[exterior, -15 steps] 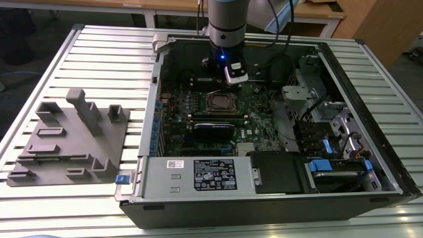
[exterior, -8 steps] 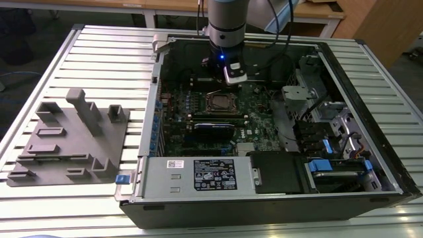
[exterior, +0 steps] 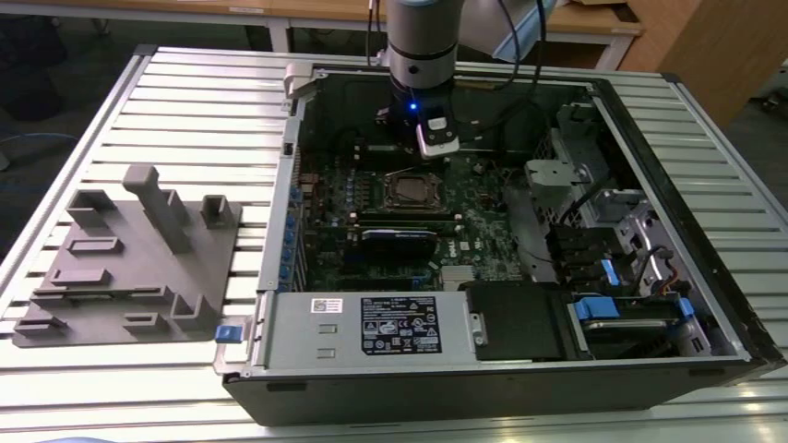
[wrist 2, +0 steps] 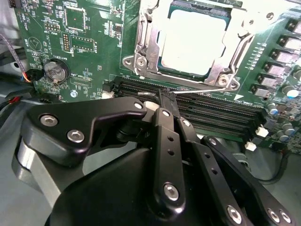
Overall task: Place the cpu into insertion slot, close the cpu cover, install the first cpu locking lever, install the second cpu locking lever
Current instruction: 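Install the first cpu locking lever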
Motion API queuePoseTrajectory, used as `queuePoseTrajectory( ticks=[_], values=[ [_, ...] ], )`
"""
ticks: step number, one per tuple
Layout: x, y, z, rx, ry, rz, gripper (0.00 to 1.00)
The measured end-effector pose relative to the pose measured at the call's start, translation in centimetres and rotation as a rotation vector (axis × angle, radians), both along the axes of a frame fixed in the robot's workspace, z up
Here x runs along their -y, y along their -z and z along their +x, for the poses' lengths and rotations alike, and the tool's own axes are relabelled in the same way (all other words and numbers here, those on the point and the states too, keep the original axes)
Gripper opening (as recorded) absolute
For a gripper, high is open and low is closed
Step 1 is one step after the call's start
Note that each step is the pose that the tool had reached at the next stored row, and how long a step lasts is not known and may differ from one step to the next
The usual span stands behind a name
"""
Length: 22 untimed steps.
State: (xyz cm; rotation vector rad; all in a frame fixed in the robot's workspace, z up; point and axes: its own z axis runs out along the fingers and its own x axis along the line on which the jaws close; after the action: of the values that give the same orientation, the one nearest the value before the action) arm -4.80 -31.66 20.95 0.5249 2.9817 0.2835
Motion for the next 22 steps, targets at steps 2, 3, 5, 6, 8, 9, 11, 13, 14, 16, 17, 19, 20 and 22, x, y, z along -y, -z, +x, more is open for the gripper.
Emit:
queuePoseTrajectory(
  ticks=[2,3,5,6,8,9,11,13,14,16,17,19,20,22],
  values=[
    [0.01,0.23,-0.18,0.0079,0.000,0.0001,0.11],
    [0.01,0.22,-0.17,0.0078,0.000,0.0000,0.11],
    [0.00,0.23,-0.17,0.0078,0.000,0.0001,0.11],
    [0.00,0.24,-0.17,0.0079,0.000,0.0001,0.11],
    [0.00,0.34,-0.17,0.0085,0.000,0.0004,0.11],
    [0.00,0.41,-0.17,0.0092,0.000,0.0002,0.11],
    [0.00,0.57,-0.17,0.0115,0.000,0.0002,0.11],
    [0.01,0.72,-0.17,0.0137,0.000,0.0000,0.11],
    [0.00,0.76,-0.17,0.0140,0.000,-0.0008,0.11],
    [-0.05,0.77,-0.18,0.0140,0.000,-0.0037,0.11],
    [-0.09,0.78,-0.17,0.0141,0.000,-0.0063,0.11],
    [-0.19,0.80,-0.17,0.0141,0.001,-0.0131,0.11],
    [-0.24,0.82,-0.17,0.0141,0.001,-0.0167,0.11],
    [-0.35,0.88,-0.17,0.0143,0.002,-0.0316,0.11]
  ],
)
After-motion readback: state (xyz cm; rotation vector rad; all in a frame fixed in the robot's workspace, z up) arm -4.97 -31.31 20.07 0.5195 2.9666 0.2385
